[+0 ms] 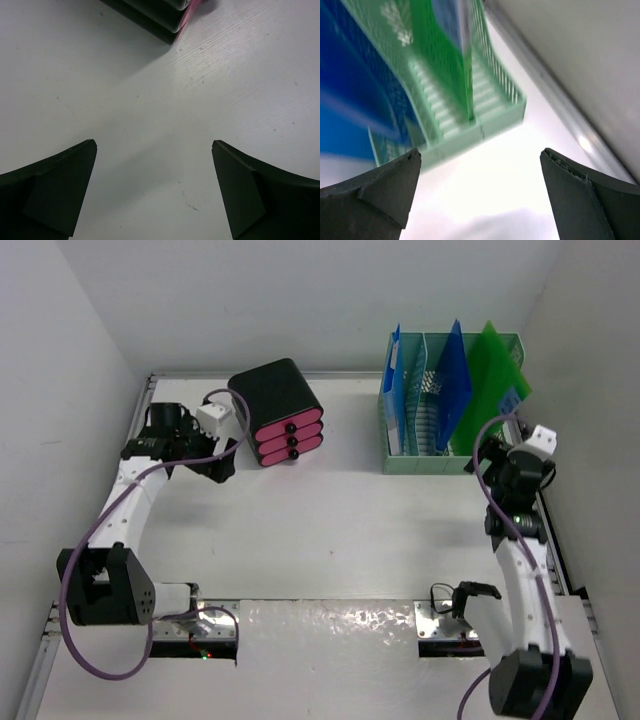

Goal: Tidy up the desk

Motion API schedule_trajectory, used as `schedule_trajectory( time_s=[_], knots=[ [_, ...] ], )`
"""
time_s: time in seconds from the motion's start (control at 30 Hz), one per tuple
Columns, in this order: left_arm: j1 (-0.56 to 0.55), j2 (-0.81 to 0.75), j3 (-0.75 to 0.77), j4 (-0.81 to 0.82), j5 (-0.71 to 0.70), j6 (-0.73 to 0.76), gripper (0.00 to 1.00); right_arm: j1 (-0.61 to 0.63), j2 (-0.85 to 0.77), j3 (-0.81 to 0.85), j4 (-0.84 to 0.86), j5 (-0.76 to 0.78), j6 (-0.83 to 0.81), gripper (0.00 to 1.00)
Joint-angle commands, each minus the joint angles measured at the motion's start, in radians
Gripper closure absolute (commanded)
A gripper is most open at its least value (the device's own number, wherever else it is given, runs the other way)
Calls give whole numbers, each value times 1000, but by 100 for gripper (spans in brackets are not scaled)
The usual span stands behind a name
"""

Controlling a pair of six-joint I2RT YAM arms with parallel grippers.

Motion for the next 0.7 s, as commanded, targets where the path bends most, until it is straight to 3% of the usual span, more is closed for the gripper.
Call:
schedule_trajectory(
  time_s=[0.0,0.13,0.27,0.4,0.67],
  knots=[
    [5,-70,-64,93,-75,-68,1,-1,-192,-159,-160,-63,95,1],
    [25,-151,-178,189,-180,-88,1,-1,-402,-356,-129,-111,138,1],
    [33,-227,-313,321,-313,-120,1,-1,-581,-467,-173,-60,156,1],
    [42,-279,-475,490,-302,-157,0,-1,-723,-551,-210,-6,161,1],
    [43,-285,-502,534,-370,-166,1,-1,-865,-599,-267,70,160,1]
  ],
)
